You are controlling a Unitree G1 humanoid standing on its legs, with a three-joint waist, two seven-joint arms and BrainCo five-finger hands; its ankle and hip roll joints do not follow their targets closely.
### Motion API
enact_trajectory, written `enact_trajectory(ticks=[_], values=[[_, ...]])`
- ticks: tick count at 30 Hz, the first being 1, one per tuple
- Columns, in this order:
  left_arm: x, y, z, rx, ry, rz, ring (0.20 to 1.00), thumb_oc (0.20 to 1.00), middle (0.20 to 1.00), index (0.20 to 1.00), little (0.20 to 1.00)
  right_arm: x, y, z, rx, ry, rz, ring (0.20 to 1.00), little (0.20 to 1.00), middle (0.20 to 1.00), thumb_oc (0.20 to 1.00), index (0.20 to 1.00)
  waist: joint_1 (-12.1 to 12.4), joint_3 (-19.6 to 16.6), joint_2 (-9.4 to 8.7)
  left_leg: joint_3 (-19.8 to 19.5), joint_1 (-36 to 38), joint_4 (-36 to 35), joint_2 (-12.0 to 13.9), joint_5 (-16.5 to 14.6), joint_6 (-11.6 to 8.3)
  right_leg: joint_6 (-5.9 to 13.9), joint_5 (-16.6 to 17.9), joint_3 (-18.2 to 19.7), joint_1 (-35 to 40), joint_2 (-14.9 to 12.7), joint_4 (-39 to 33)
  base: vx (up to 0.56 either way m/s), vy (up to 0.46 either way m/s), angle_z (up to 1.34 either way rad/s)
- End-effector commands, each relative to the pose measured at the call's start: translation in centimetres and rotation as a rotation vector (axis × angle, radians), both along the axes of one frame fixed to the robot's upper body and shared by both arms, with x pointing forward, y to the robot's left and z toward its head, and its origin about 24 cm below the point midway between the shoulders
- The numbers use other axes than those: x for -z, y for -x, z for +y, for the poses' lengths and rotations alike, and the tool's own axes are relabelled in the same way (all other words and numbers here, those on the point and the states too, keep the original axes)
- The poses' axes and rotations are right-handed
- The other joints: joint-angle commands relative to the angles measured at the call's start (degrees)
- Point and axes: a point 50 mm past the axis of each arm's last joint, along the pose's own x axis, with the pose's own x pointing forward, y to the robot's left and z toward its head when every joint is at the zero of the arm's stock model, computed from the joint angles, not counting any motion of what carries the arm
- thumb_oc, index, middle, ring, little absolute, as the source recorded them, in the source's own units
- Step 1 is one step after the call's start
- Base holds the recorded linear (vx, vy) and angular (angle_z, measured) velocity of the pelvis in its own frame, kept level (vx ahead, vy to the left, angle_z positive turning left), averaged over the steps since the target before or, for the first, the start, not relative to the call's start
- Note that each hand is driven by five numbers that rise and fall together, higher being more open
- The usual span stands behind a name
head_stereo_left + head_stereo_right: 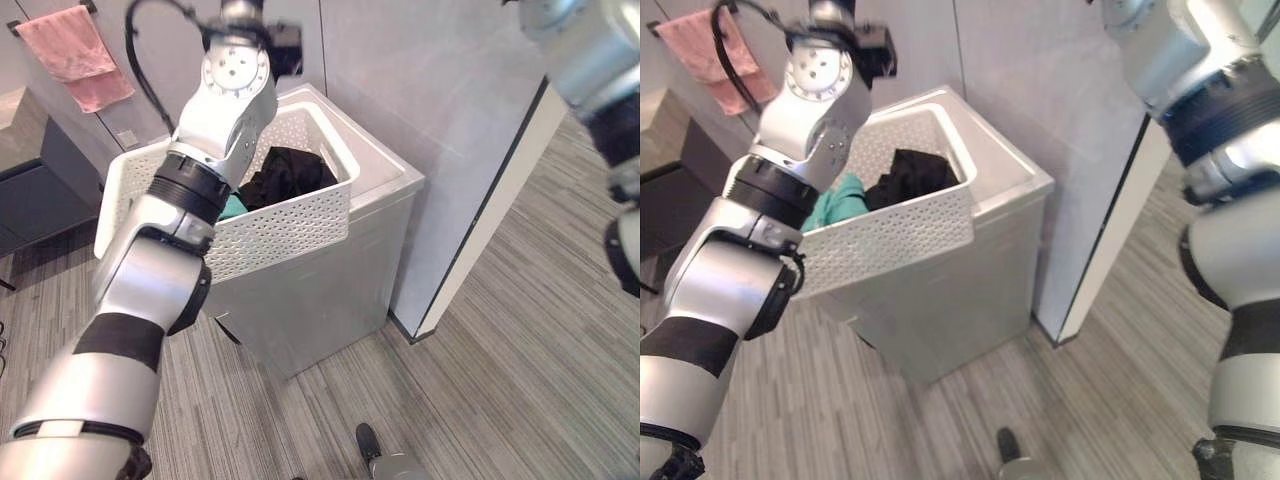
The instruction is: Grab the laundry basket,head to the washer,open it,put in the laundry and shut it.
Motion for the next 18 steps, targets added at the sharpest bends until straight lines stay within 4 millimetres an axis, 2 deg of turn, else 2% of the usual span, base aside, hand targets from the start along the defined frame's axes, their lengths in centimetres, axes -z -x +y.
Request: enact_trajectory(ticks=[1,2,3,5,7,9,11,12,13,14,15,16,18], values=[[0.0,-0.1,4.1,-0.235,-0.007,-0.117,1.000,1.000,1.000,1.000,1.000,0.1,0.2,-3.2,0.052,-0.056,-0.031,1.000,1.000,1.000,1.000,1.000,0.9,-5.3,-3.13,-0.5,2.3,0.4,-4.1,-1.5,0.83,5.78,1.7,-1.5,2.0,-4.2,-1.2,-0.20,0.248,-0.05],[0.3,1.3,5.2,-0.273,-0.017,-0.183,1.000,1.000,1.000,1.000,1.000,0.7,1.2,-3.8,0.022,-0.061,-0.057,1.000,1.000,1.000,1.000,1.000,0.7,-4.6,-3.25,-0.4,2.9,0.4,-4.7,-1.8,1.70,6.23,1.9,-1.4,1.8,-4.5,-0.2,-0.17,0.196,-0.18],[0.6,1.3,5.2,-0.275,-0.021,-0.180,1.000,1.000,1.000,1.000,1.000,1.0,1.2,-3.9,0.022,-0.064,-0.054,1.000,1.000,1.000,1.000,1.000,0.7,-4.7,-3.42,-0.4,3.1,0.4,-4.7,-1.8,1.75,6.27,1.8,-1.4,1.9,-4.4,0.0,-0.14,0.143,-0.16],[0.9,3.1,6.5,-0.328,-0.028,-0.265,1.000,1.000,1.000,1.000,1.000,2.4,2.1,-4.7,-0.015,-0.083,-0.078,1.000,1.000,1.000,1.000,1.000,0.2,-3.9,-3.57,-0.4,3.5,0.4,-5.3,-2.0,2.38,6.78,1.9,-0.8,0.9,-4.5,1.8,-0.11,0.125,-0.11],[2.4,4.3,8.1,-0.339,0.013,-0.288,1.000,1.000,1.000,1.000,1.000,4.1,3.3,-4.4,-0.076,-0.072,-0.113,1.000,1.000,1.000,1.000,1.000,-0.6,-2.8,-3.93,0.1,4.0,0.4,-6.0,-2.4,3.12,7.59,3.1,0.3,-0.2,-4.8,2.8,-0.13,0.149,-0.22],[3.9,4.9,8.6,-0.308,0.047,-0.276,1.000,1.000,1.000,1.000,1.000,5.6,4.1,-4.0,-0.118,-0.064,-0.132,1.000,1.000,1.000,1.000,1.000,-1.2,-1.8,-4.06,0.7,4.0,0.4,-6.6,-2.5,3.52,8.03,4.0,1.1,-0.9,-5.1,2.7,-0.13,0.128,-0.33],[5.9,6.0,9.2,-0.277,0.006,-0.260,1.000,1.000,1.000,1.000,1.000,8.2,5.5,-3.9,-0.159,-0.062,-0.142,1.000,1.000,1.000,1.000,1.000,-1.2,-1.0,-4.42,2.3,3.6,0.4,-6.8,-2.4,3.91,8.77,5.6,1.6,-2.1,-5.6,2.7,-0.22,0.109,-0.47],[8.0,7.1,9.9,-0.190,-0.038,-0.221,1.000,1.000,1.000,1.000,1.000,11.0,6.6,-4.0,-0.132,-0.004,-0.130,1.000,1.000,1.000,1.000,1.000,1.1,0.9,-4.12,6.1,3.1,0.4,-5.8,-2.1,3.58,7.01,3.4,-10.5,-3.8,-7.4,5.4,-0.29,0.115,-1.00],[8.7,7.3,10.1,-0.172,-0.059,-0.202,1.000,1.000,1.000,1.000,1.000,11.8,6.7,-4.3,-0.124,0.009,-0.111,1.000,1.000,1.000,1.000,1.000,1.6,1.5,-3.71,7.0,2.9,0.4,-5.4,-1.9,3.44,5.91,1.4,-15.2,-3.4,-8.0,7.2,-0.25,0.083,-1.31],[8.8,7.3,10.1,-0.169,-0.060,-0.199,1.000,1.000,1.000,1.000,1.000,11.9,6.8,-4.4,-0.124,0.008,-0.109,1.000,1.000,1.000,1.000,1.000,1.4,1.4,-3.85,6.9,2.8,0.4,-5.4,-1.7,3.39,5.68,1.4,-15.5,-3.5,-8.1,7.4,-0.09,0.058,-1.36],[9.8,7.3,10.4,-0.149,-0.071,-0.163,1.000,1.000,1.000,1.000,1.000,13.0,6.6,-4.9,-0.093,0.013,-0.080,1.000,1.000,1.000,1.000,1.000,1.5,1.9,-3.69,7.6,2.7,0.4,-5.0,-1.6,3.42,5.07,-0.4,-17.9,-2.8,-8.1,9.5,-0.15,0.015,-0.99],[11.9,7.6,11.1,-0.132,-0.090,-0.089,1.000,1.000,1.000,1.000,1.000,15.5,6.7,-5.6,-0.062,0.048,0.009,1.000,1.000,1.000,1.000,1.000,2.3,2.3,-3.66,9.4,2.3,0.4,-4.0,-0.7,3.49,3.49,-4.7,-22.6,-0.8,-8.2,14.9,-0.19,0.023,-0.56],[14.0,8.1,11.7,-0.108,-0.078,-0.015,1.000,1.000,1.000,1.000,1.000,17.8,6.9,-6.0,-0.070,0.024,0.072,1.000,1.000,1.000,1.000,1.000,3.4,2.6,-3.52,11.8,1.9,0.4,-3.1,-0.1,3.76,2.61,-9.0,-26.1,1.8,-8.6,19.7,-0.16,-0.024,-0.59]])
